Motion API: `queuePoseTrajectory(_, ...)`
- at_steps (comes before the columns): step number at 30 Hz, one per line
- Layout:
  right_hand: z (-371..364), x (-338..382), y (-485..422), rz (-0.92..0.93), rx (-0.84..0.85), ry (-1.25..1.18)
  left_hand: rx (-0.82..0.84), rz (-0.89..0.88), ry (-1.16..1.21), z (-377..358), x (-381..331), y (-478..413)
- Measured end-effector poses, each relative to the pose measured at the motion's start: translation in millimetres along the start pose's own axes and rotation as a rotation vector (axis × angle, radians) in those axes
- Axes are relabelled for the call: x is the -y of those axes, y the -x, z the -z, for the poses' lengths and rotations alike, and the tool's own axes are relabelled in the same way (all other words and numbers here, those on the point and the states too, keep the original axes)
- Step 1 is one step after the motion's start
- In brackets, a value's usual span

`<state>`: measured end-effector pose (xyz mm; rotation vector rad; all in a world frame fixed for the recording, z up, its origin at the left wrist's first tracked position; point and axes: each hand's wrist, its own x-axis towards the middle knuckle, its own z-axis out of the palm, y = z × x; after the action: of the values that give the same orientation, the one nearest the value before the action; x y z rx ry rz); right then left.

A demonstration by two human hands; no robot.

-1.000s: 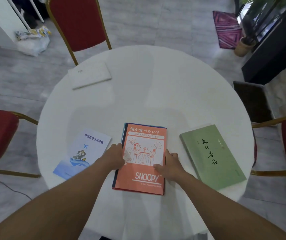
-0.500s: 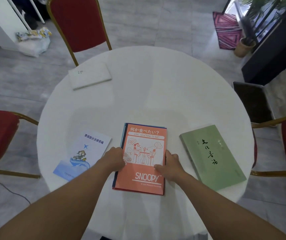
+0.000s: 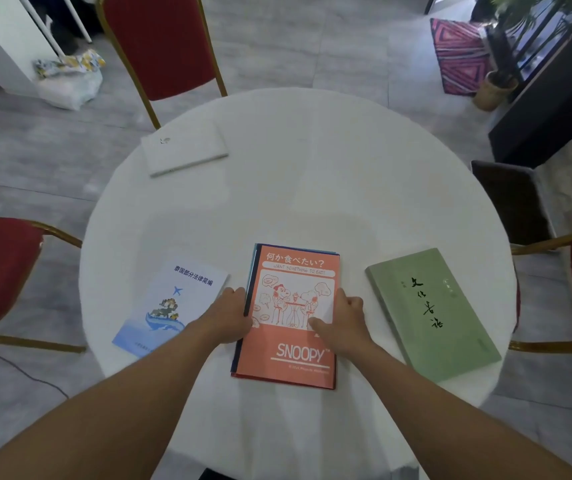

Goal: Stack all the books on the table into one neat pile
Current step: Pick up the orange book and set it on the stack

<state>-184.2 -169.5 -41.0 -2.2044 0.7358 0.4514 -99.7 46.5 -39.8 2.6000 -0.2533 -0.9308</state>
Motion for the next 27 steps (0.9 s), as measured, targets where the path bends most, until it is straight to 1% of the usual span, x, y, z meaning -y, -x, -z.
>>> queuePoseTrajectory(4, -2, 10, -3, 0.065, -0.147, 0.125, -0.040, -0.002, -0.016, 11, 10, 1)
queuePoseTrajectory(6, -5, 18, -6, 0.102, -0.170, 0.175, -0.044, 0.005, -0.008, 19, 17, 1)
queuePoseTrajectory(11, -13, 34, -13, 0.119, -0.129, 0.243, -0.080, 0.006, -0.005, 39, 31, -2)
queuePoseTrajectory(14, -20, 43, -19, 0.153, -0.158, 0.298, -0.084, 0.002, -0.018, 50, 40, -8)
queuePoseTrajectory(18, -31, 63, -29, 0.195, -0.137, 0.307, -0.118, 0.006, -0.003, 66, 49, -19)
queuePoseTrajectory(22, -42, 84, -42, 0.226, -0.121, 0.302, -0.145, 0.013, -0.045, 85, 55, -34)
queuePoseTrajectory(27, -59, 129, -77, 0.280, -0.129, 0.312, -0.201, 0.012, -0.068, 127, 71, -77)
